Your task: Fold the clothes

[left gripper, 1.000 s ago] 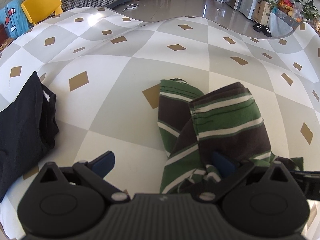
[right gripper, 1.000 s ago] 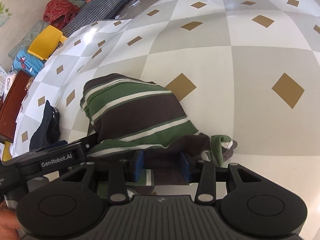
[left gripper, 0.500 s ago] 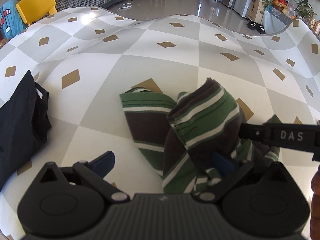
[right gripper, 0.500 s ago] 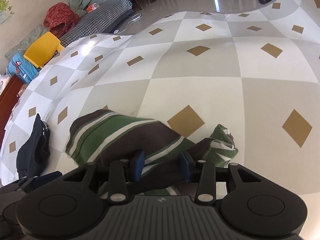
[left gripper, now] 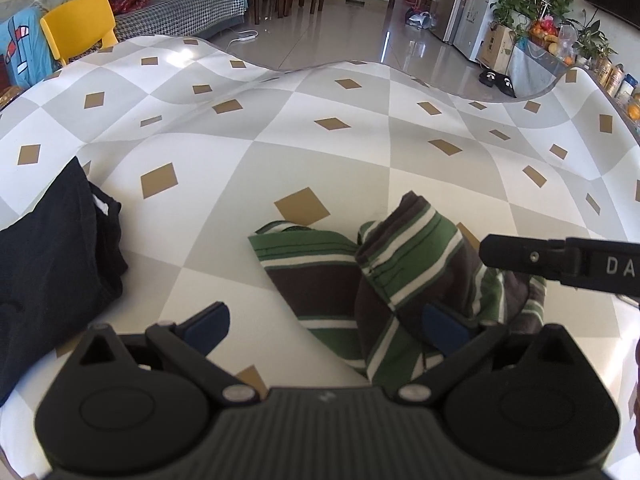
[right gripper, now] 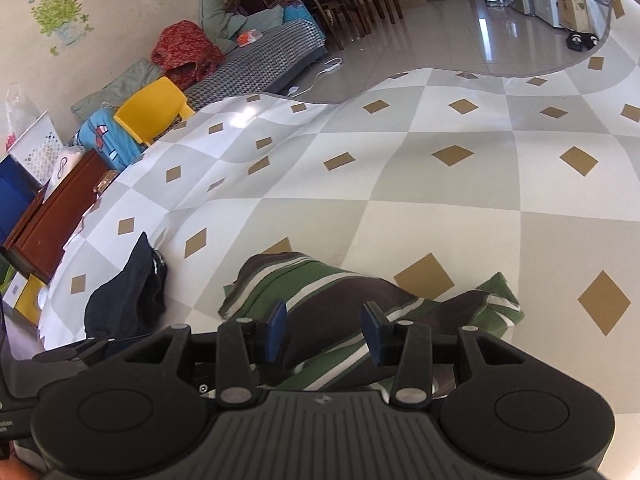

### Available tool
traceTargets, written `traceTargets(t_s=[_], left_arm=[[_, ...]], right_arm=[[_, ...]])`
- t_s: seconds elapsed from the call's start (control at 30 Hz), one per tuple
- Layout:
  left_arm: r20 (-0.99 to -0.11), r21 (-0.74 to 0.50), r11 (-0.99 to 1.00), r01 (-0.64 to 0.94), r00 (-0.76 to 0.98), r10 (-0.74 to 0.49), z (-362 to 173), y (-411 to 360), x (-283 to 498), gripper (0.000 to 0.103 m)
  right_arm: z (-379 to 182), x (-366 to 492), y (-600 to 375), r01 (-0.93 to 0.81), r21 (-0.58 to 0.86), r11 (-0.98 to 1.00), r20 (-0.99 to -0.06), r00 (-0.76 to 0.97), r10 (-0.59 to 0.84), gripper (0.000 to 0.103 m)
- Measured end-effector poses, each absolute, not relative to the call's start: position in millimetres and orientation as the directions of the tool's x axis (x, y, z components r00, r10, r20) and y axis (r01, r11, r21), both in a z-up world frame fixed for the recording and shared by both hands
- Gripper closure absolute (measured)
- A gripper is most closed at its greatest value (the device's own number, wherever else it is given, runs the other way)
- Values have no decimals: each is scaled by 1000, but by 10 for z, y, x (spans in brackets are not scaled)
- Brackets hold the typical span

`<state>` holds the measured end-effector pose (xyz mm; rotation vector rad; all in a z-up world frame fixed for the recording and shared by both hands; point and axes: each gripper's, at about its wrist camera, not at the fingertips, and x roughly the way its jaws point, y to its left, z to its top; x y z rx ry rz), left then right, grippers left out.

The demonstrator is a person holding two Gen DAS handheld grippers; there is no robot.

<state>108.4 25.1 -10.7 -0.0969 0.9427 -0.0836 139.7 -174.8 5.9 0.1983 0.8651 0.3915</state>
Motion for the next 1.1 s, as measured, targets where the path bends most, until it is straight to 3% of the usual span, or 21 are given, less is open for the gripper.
traceTargets(t_s=[0.4,0.47,0.6,0.73,1.1], left_arm=[[-833,-75,996,57,545,-94,-347,147,958,0],[-837,-78,995,54,539,-95,-363,150,967,0],[-838,-84,995,49,537,-97,-371,149,982,0],[-833,-91,995,40,545,-98,-340,158,996,0],[-816,-126,992,-27,571,-89,-263,257,1028,0]], right_arm=[[-125,1321,-1310,-391,141,909,-746,562,357,58],[-167,1318,-1266,-409,113,905,-751,561,347,63],[-188,1318,-1244,-418,91,904,-752,566,337,84],[-101,1295,-1313,-409,100,907,-730,590,346,95],[322,1150,-1722,-304,148,941,-625,709,328,97]])
